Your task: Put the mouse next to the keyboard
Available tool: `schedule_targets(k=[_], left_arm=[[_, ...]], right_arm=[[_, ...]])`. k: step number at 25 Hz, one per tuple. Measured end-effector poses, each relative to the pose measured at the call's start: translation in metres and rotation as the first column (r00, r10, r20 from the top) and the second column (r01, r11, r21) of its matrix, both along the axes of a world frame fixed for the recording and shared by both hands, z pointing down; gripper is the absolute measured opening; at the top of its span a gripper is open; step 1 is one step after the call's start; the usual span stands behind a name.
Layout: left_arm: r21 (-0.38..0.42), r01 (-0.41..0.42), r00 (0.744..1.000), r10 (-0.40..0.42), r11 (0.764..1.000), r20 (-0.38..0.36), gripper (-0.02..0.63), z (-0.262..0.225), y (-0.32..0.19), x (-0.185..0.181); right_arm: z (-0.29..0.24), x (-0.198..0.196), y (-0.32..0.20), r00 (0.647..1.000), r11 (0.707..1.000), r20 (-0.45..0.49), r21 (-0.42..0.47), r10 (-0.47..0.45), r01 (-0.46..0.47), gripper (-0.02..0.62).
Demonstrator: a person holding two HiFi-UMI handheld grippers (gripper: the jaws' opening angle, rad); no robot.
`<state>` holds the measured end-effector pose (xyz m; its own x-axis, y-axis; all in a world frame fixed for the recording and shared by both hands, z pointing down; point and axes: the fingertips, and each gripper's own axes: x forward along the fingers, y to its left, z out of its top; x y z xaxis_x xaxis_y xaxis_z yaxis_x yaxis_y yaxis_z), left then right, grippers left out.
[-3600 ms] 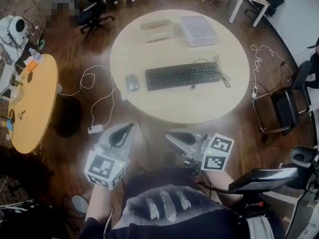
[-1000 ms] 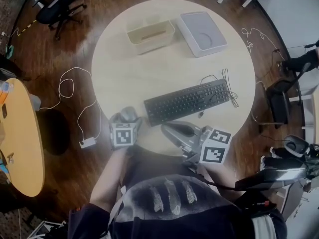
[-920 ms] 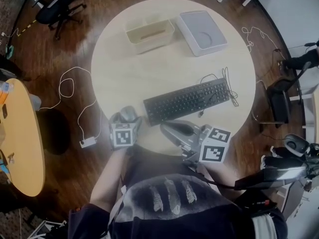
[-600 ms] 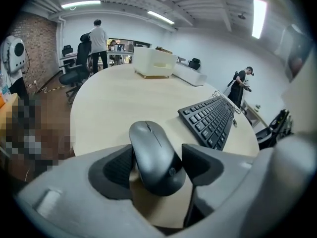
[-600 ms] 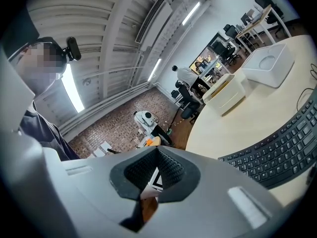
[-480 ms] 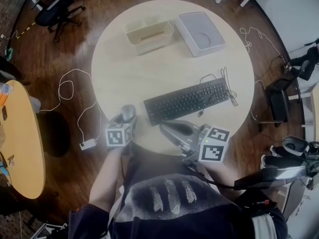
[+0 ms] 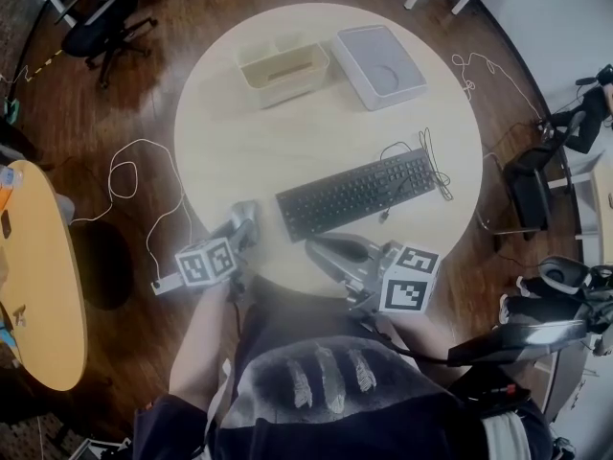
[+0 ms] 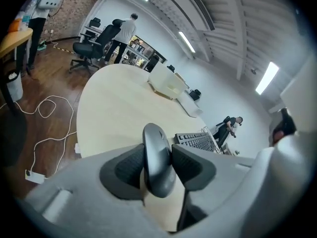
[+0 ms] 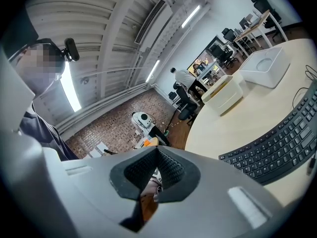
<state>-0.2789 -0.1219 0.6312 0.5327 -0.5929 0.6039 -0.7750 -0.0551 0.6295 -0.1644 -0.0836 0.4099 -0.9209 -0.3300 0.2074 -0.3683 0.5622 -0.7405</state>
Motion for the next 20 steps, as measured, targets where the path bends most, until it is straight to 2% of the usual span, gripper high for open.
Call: schedule_targets(k=[4,10,12,16,20], left_arm=[[0.011,0.036,0.998,-0.035,0.999,-0.042,0.172,-0.008,-0.004,-0.008],[0.042,0.069,0.984,-0.061,0.997,-0.167,0.158,-0.033,-0.001,-0.010],[0.051,0.088,0.969,-0.073,0.995,-0.236,0.152,-0.041,-0.001,-0.008],[0.056,0.153,0.914,-0.120,0.987,-0.388,0.147,-0.054,-0.005,-0.010],[0.095,0.147,0.899,-0.093,0.985,-0.429,0.140,-0.076,-0.004,-0.009]], right_arm=[[0.000,-0.005,0.001,1.000,1.000,-0.008,0.006,-0.004,0.004,-0.002],[0.001,-0.011,0.005,1.000,1.000,-0.008,-0.001,-0.023,0.023,-0.002],[0.005,-0.014,0.006,0.999,0.999,-0.013,-0.011,-0.030,0.030,-0.002],[0.014,-0.018,0.007,0.999,0.998,0.003,-0.046,-0.041,0.041,-0.002],[0.022,-0.020,0.005,0.998,0.997,-0.019,-0.049,-0.062,0.061,-0.002]])
